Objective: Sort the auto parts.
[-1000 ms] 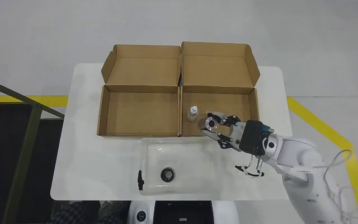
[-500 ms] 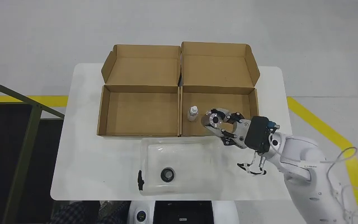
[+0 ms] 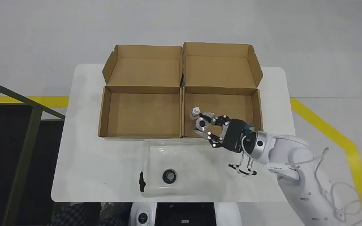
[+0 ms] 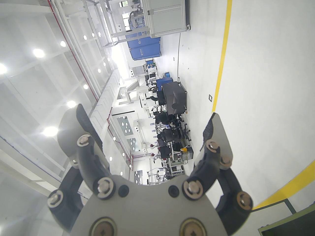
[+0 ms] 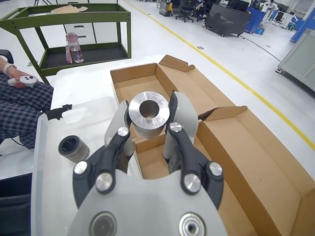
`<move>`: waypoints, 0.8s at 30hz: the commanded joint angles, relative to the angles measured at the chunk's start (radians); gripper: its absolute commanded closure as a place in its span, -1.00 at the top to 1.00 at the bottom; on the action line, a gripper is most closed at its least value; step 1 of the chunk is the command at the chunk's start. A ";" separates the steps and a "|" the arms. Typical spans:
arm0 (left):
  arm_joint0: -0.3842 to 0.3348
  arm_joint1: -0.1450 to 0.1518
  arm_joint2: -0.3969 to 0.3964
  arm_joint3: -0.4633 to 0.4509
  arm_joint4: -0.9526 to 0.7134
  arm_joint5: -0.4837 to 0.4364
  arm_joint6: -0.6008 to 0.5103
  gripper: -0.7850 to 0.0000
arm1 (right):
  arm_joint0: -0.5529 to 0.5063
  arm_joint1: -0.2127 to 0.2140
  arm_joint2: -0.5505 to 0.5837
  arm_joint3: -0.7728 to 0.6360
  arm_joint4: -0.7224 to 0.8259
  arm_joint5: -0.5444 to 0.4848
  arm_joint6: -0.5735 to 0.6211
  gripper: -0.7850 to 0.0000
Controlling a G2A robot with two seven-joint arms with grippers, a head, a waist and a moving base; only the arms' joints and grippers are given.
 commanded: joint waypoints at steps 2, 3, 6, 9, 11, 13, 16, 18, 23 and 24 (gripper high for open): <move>0.000 0.000 0.000 0.000 0.000 0.000 0.000 1.00 | 0.030 -0.006 -0.046 0.006 -0.023 0.019 0.022 -1.00; 0.000 0.000 0.000 0.000 0.000 0.000 0.000 1.00 | 0.041 -0.008 -0.063 0.010 -0.031 0.026 0.030 -1.00; 0.000 0.000 0.000 0.000 0.000 0.000 0.000 1.00 | 0.074 -0.016 -0.114 0.023 -0.053 0.047 0.056 -1.00; 0.000 0.000 0.000 0.000 0.000 0.000 0.000 1.00 | 0.115 -0.025 -0.165 0.045 -0.074 0.072 0.082 -1.00; 0.000 0.000 0.000 0.000 0.000 0.000 0.000 1.00 | 0.145 -0.033 -0.198 0.065 -0.083 0.092 0.098 -1.00; 0.000 0.000 0.000 0.000 0.000 0.000 0.000 1.00 | 0.175 -0.041 -0.230 0.090 -0.081 0.108 0.112 -1.00; 0.000 0.000 0.000 0.000 0.000 0.000 0.000 1.00 | 0.221 -0.054 -0.274 0.131 -0.080 0.139 0.137 -1.00; 0.000 0.000 0.000 0.000 0.000 0.000 0.000 1.00 | 0.248 -0.063 -0.304 0.160 -0.077 0.158 0.155 -1.00; 0.000 0.000 0.000 0.000 0.000 0.000 0.000 1.00 | 0.310 -0.085 -0.365 0.225 -0.078 0.200 0.195 -1.00; 0.000 0.000 0.000 0.000 0.000 0.000 0.000 1.00 | 0.321 -0.089 -0.376 0.235 -0.079 0.208 0.202 -1.00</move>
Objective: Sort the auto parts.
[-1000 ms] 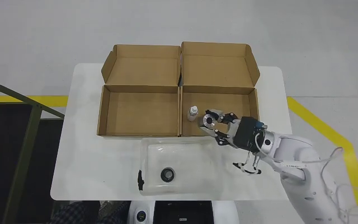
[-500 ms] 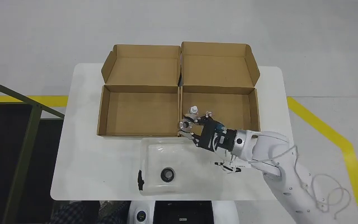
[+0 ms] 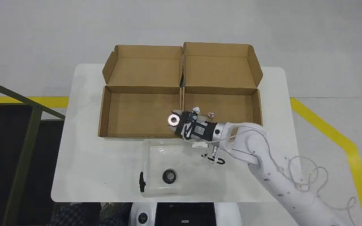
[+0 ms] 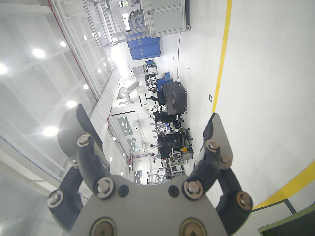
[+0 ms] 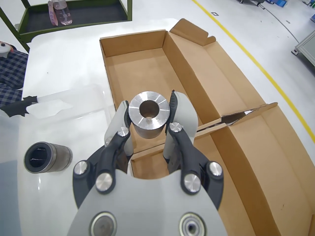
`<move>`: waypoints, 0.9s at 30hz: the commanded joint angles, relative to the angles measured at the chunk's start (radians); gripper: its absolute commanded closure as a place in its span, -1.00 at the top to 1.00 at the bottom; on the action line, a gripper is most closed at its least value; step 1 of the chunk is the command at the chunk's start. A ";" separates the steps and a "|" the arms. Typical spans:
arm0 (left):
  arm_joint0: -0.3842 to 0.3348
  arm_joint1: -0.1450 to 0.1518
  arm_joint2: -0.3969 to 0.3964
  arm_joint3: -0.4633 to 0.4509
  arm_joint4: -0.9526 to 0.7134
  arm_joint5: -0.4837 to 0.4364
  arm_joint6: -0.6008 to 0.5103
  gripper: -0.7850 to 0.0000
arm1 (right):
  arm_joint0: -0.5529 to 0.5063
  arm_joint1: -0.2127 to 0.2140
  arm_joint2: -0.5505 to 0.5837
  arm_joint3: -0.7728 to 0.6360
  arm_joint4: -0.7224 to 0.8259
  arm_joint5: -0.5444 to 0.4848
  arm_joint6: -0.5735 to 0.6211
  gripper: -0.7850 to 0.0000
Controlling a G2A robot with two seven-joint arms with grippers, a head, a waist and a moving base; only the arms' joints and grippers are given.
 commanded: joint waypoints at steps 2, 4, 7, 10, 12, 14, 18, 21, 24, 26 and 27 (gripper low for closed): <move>0.000 0.000 0.000 0.000 0.000 0.000 0.000 1.00 | 0.030 -0.012 -0.031 0.029 -0.006 0.023 0.019 -1.00; 0.000 0.000 0.000 0.000 0.000 0.000 0.000 1.00 | 0.048 -0.020 -0.053 0.049 -0.012 0.037 0.033 -1.00; 0.000 0.000 0.000 0.000 0.000 0.000 0.000 1.00 | 0.075 -0.034 -0.084 0.082 -0.012 0.052 0.046 -1.00; 0.000 0.000 0.000 0.000 0.000 0.000 0.000 1.00 | 0.100 -0.047 -0.112 0.115 -0.014 0.062 0.057 -1.00; 0.000 0.000 0.000 0.000 0.000 0.000 0.000 1.00 | 0.113 -0.055 -0.128 0.135 -0.014 0.067 0.062 -1.00; 0.000 0.000 0.000 0.000 0.000 0.000 0.000 1.00 | 0.125 -0.063 -0.143 0.153 -0.015 0.070 0.066 -1.00; 0.000 0.000 0.000 0.000 0.000 0.000 0.000 1.00 | 0.148 -0.078 -0.167 0.186 -0.018 0.080 0.080 -1.00; 0.000 0.000 0.000 0.000 0.000 0.000 0.000 1.00 | 0.162 -0.088 -0.183 0.206 -0.020 0.085 0.090 -1.00; 0.000 0.000 0.000 0.000 0.000 0.000 0.000 1.00 | 0.176 -0.099 -0.199 0.228 -0.021 0.086 0.104 -1.00; 0.000 0.000 0.000 0.000 0.000 0.000 0.000 1.00 | 0.186 -0.106 -0.210 0.240 -0.024 0.086 0.115 -1.00; 0.000 0.000 0.000 0.000 0.000 0.000 0.000 1.00 | 0.190 -0.110 -0.215 0.248 -0.022 0.087 0.119 -1.00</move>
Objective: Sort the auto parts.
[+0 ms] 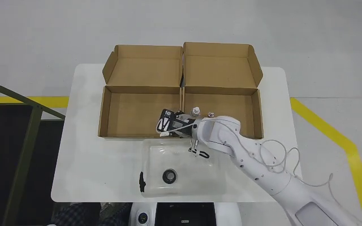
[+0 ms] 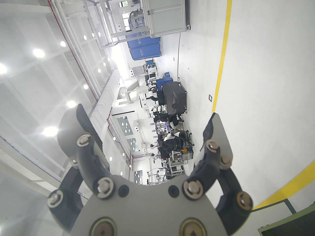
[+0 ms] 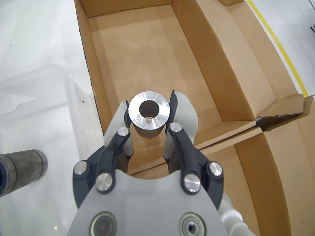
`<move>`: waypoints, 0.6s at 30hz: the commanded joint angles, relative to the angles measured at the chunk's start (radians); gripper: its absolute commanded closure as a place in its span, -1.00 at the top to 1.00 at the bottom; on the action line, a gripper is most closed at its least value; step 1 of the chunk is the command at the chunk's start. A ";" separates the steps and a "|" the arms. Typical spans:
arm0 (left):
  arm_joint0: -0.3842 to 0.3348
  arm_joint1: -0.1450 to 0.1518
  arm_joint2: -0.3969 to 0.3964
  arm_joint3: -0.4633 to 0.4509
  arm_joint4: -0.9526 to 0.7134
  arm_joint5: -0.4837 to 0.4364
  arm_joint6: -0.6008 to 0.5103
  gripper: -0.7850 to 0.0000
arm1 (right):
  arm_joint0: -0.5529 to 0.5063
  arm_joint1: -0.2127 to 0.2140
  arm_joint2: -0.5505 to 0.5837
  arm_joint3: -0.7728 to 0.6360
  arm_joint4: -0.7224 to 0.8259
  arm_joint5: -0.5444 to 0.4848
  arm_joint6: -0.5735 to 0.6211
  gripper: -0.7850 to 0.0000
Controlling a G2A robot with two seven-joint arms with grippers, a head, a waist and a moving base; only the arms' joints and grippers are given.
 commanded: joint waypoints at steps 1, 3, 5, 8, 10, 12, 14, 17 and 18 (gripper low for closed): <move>0.000 0.000 0.000 0.000 0.000 0.000 0.000 1.00 | 0.009 -0.007 -0.009 0.014 0.002 0.001 0.008 -1.00; 0.000 0.000 0.000 0.000 0.000 0.000 0.000 1.00 | 0.020 -0.015 -0.019 0.030 0.003 0.001 0.017 -1.00; 0.000 0.000 0.000 0.000 0.000 0.000 0.000 1.00 | 0.030 -0.022 -0.027 0.045 0.003 0.002 0.023 -1.00; 0.000 0.000 0.000 0.000 0.000 0.000 0.000 1.00 | 0.041 -0.032 -0.038 0.068 0.004 0.005 0.030 -1.00; 0.000 0.000 0.000 0.000 0.000 0.000 0.000 1.00 | 0.045 -0.039 -0.045 0.079 0.002 0.005 0.036 -0.96; 0.000 0.000 0.000 0.000 0.000 0.000 0.000 1.00 | 0.049 -0.044 -0.049 0.087 -0.001 0.007 0.043 -0.89; 0.000 0.000 0.000 0.000 0.000 0.000 0.000 1.00 | 0.050 -0.048 -0.051 0.092 -0.005 0.008 0.047 -0.82; 0.000 0.000 0.000 0.000 0.000 0.000 0.000 1.00 | 0.049 -0.052 -0.052 0.101 -0.012 0.005 0.055 -0.70; 0.000 0.000 0.000 0.000 0.000 0.000 0.000 1.00 | 0.049 -0.053 -0.051 0.103 -0.013 0.004 0.056 -0.64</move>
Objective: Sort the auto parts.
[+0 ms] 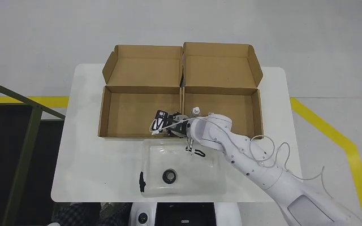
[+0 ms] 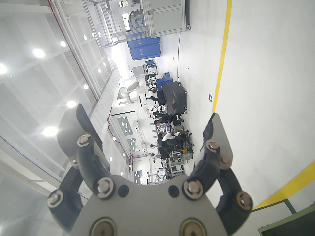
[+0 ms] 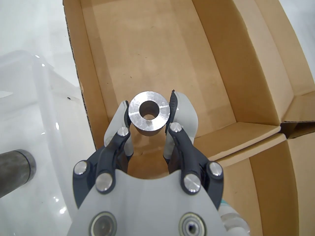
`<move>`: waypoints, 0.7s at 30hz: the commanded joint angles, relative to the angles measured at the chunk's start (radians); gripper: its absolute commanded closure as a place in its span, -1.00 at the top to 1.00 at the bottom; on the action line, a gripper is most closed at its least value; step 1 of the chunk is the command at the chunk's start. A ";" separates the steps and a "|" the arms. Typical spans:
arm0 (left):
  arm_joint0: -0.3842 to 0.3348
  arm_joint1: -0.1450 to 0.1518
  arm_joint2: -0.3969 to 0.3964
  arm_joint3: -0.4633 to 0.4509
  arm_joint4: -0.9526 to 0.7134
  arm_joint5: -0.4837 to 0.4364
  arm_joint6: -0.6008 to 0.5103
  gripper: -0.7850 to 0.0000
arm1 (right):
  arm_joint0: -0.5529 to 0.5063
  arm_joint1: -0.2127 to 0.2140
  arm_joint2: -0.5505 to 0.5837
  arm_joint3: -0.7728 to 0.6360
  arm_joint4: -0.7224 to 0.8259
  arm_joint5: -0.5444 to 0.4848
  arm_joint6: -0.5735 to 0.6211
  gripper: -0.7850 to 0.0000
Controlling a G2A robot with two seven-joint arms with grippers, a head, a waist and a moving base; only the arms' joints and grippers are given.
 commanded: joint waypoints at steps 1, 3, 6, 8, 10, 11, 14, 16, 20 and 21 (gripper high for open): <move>0.000 0.000 0.000 0.000 0.000 0.000 0.000 1.00 | -0.001 -0.002 0.002 0.003 -0.003 -0.002 0.002 -0.60; 0.000 0.000 0.000 0.000 0.000 0.000 0.000 1.00 | -0.002 -0.004 0.004 0.006 -0.005 -0.005 0.005 -0.52; 0.000 0.000 0.000 0.000 0.000 0.000 0.000 1.00 | -0.005 -0.007 0.008 0.005 -0.010 -0.008 0.011 -0.44; 0.000 0.000 0.000 0.000 0.000 0.000 0.000 1.00 | -0.007 -0.008 0.012 0.006 -0.014 -0.009 0.016 -0.40; 0.000 0.000 0.000 0.000 0.000 0.000 0.000 1.00 | -0.010 -0.009 0.016 0.007 -0.017 -0.011 0.017 -0.34; 0.000 0.000 0.000 0.000 0.000 0.000 0.000 1.00 | -0.011 -0.009 0.018 0.007 -0.020 -0.013 0.018 -0.32; 0.000 0.000 0.000 0.000 0.000 0.000 0.000 1.00 | -0.014 -0.010 0.024 0.008 -0.025 -0.017 0.020 -0.25; 0.000 0.000 0.000 0.000 0.000 0.000 0.000 1.00 | -0.017 -0.011 0.027 0.006 -0.028 -0.018 0.023 -0.23; 0.000 0.000 0.000 0.000 0.000 0.000 0.000 1.00 | -0.024 -0.010 0.045 -0.027 -0.037 -0.018 0.024 -0.23; 0.000 0.000 0.000 0.000 0.000 0.000 0.000 1.00 | -0.028 -0.009 0.053 -0.042 -0.040 -0.018 0.023 -0.23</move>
